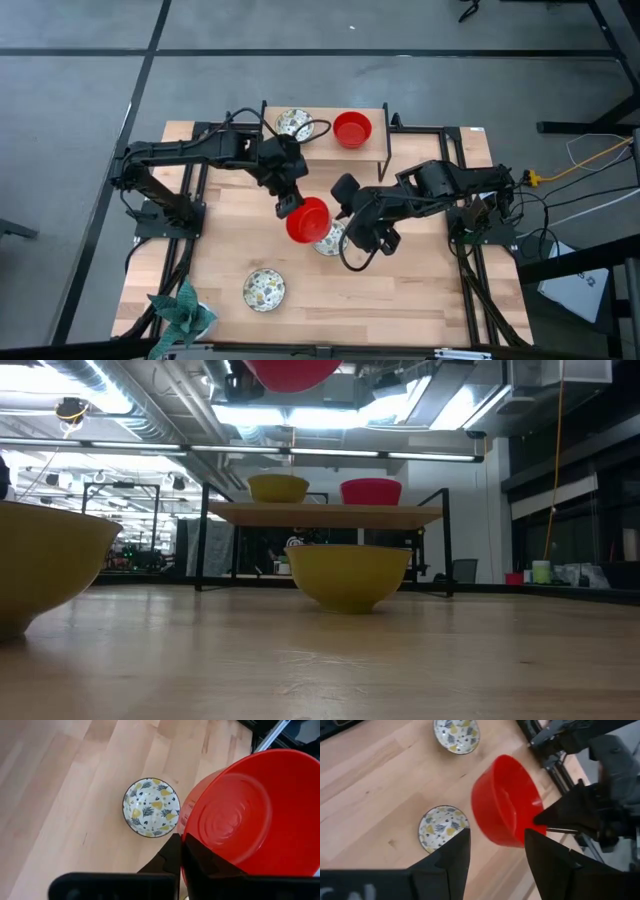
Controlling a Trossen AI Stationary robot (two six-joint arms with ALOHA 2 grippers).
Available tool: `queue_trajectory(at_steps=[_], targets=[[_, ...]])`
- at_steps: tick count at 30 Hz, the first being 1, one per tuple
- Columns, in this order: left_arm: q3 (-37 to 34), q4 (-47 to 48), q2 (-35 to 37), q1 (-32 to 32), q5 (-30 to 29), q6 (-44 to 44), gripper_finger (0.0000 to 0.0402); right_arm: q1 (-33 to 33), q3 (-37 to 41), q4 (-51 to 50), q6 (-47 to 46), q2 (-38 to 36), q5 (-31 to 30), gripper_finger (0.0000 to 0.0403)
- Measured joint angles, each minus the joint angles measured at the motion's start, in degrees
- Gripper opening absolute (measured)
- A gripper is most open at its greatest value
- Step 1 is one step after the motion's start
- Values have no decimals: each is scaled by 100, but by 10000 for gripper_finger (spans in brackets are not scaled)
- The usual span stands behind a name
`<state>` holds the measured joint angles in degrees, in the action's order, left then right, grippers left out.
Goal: Pick & Place Mini bowls
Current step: Stack the red bowl on top of the red bowl on the shelf
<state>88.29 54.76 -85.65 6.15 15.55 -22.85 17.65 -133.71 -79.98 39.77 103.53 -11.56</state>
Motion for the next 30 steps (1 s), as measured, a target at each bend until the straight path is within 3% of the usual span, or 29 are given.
queue_trajectory(at_steps=[14,21,30], targets=[[13,119,-129,39,-376,-662,2,0,0,334,663,59,7,184],[-3,1143,-216,315,-408,-1059,2,-64,0,218,1341,349,-98,184],[4,1262,-238,339,-702,-1104,3,-498,0,258,1333,816,-126,184]])
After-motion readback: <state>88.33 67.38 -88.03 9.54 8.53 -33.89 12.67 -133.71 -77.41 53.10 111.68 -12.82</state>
